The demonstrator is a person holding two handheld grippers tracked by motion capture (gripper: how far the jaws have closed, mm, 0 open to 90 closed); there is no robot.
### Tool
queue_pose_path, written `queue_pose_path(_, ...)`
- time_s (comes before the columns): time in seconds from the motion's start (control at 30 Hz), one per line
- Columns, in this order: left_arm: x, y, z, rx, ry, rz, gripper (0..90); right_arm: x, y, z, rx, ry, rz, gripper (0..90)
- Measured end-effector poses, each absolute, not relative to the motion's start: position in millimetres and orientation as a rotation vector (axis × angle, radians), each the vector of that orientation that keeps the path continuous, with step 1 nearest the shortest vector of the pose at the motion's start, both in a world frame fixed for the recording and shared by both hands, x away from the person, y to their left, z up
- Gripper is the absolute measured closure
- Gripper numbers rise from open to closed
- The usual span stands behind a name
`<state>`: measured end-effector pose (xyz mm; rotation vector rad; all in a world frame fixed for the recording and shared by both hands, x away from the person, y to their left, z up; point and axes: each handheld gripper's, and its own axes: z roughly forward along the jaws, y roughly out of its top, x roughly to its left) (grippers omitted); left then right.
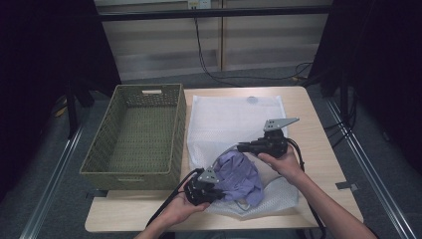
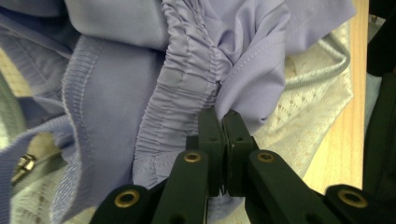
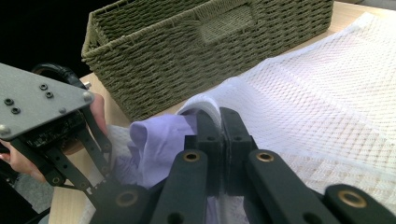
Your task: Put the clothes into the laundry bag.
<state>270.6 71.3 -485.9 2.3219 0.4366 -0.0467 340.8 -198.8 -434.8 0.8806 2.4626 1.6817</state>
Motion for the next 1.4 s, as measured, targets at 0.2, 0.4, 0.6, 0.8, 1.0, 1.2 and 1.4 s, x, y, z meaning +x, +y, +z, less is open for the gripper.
queue_pose_path(0.2,274,68,-469,2.276,0.441,-0.016,89.0,341,-199,-434,0.881,2.460,1.689,88.6)
queue_pose_path(0.4,276,61,-448,2.208,0.431,0.020,89.0,340,-199,-431,0.874,2.458,1.703,88.6)
queue_pose_path(0.6,286,47,-445,2.194,0.445,0.039,89.1,340,-199,-429,0.867,2.452,1.709,88.6)
queue_pose_path(0.8,298,29,-438,2.170,0.449,0.068,89.1,339,-201,-426,0.864,2.445,1.719,88.6)
queue_pose_path(1.0,308,22,-462,2.201,0.496,0.084,88.8,338,-201,-428,0.870,2.464,1.707,88.6)
queue_pose_path(1.2,311,21,-472,2.208,0.508,0.070,88.7,338,-200,-434,0.882,2.499,1.678,88.6)
queue_pose_path(1.4,312,16,-482,2.228,0.498,0.065,88.5,334,-204,-437,0.887,2.518,1.659,88.5)
